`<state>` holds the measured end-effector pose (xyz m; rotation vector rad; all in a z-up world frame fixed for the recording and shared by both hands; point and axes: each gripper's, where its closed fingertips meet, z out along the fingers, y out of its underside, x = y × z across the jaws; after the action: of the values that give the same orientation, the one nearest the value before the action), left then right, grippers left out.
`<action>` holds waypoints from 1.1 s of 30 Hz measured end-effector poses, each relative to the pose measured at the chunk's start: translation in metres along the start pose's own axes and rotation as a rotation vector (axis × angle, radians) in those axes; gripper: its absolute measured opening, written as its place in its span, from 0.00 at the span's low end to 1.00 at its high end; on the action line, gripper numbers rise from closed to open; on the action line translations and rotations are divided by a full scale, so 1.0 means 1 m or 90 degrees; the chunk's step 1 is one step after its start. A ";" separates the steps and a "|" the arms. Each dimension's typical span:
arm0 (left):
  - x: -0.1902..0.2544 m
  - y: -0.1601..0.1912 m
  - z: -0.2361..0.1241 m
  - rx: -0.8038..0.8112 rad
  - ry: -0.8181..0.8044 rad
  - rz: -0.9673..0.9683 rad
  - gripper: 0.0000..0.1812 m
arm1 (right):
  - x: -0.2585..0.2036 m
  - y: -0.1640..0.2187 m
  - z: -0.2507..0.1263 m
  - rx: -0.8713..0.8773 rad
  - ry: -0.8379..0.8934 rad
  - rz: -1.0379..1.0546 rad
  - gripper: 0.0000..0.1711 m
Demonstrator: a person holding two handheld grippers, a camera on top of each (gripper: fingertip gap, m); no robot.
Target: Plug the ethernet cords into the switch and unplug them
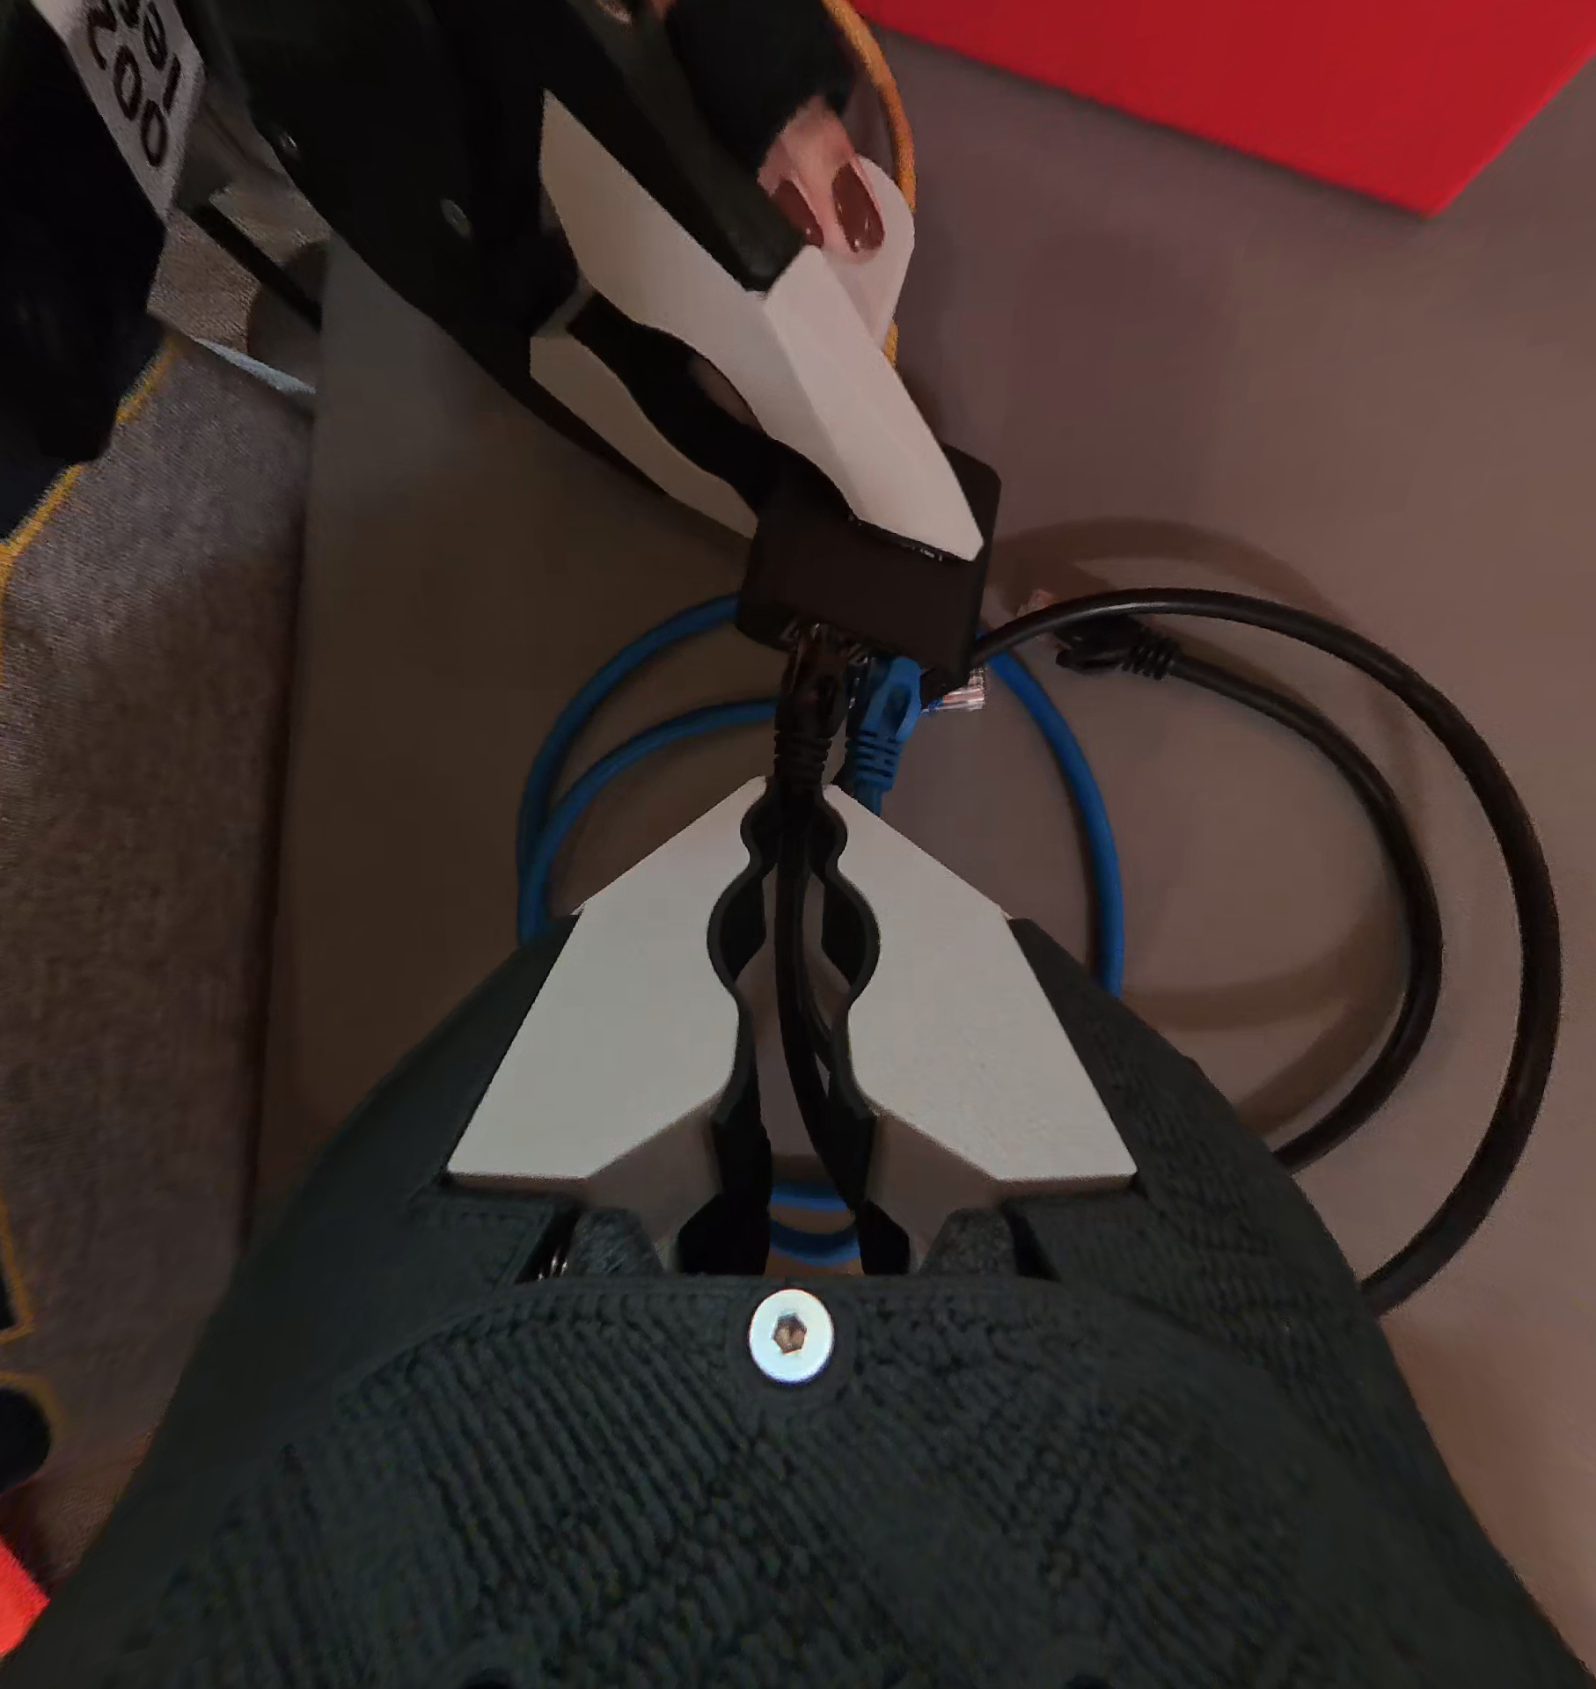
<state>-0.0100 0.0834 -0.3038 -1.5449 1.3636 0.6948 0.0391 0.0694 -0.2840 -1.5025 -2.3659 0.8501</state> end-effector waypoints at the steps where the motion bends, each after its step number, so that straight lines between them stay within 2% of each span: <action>1: 0.000 0.001 0.000 -0.001 0.004 -0.004 0.11 | 0.000 -0.001 0.000 -0.002 0.001 -0.007 0.02; 11: 0.002 0.008 0.002 -0.064 -0.011 -0.012 0.11 | -0.003 -0.005 0.004 0.007 -0.002 0.011 0.01; 20: 0.001 0.018 0.004 -0.197 -0.029 -0.017 0.11 | -0.003 -0.008 0.007 -0.036 0.086 0.036 0.01; 26: -0.001 0.019 0.003 -0.224 -0.027 0.025 0.11 | -0.003 -0.008 0.009 -0.066 0.104 0.068 0.01; 33: 0.004 0.021 0.005 -0.244 -0.014 0.015 0.11 | -0.008 -0.013 0.010 -0.023 0.107 0.086 0.01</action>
<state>-0.0286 0.0872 -0.3147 -1.8142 1.2842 1.0304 0.0284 0.0545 -0.2843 -1.6920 -2.1917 0.6812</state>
